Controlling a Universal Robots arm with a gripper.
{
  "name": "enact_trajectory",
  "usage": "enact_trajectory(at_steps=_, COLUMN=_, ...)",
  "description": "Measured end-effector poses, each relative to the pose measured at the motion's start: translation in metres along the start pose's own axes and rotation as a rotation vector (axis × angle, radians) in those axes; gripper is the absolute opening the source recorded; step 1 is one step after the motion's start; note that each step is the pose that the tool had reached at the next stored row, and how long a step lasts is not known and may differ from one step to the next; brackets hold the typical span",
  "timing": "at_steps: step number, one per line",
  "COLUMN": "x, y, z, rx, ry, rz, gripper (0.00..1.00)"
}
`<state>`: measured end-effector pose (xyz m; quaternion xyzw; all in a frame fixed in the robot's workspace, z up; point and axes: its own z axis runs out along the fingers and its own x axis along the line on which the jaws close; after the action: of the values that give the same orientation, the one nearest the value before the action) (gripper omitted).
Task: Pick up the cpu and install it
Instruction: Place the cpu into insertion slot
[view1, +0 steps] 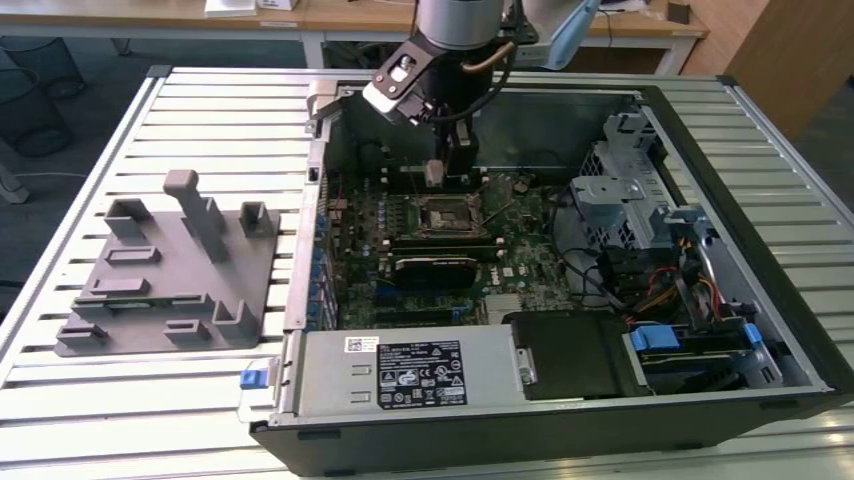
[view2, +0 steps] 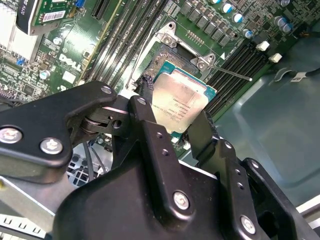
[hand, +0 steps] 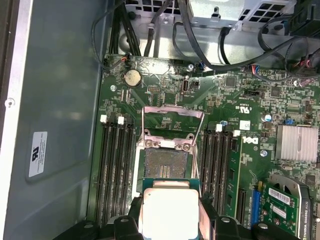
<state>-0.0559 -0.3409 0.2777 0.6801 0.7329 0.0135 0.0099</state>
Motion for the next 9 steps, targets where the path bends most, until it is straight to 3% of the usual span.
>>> enact_trajectory(at_steps=9, x=0.0000, y=-0.0001, z=0.0026, rx=0.0000, ry=0.0000, rz=0.000, gripper=0.53)
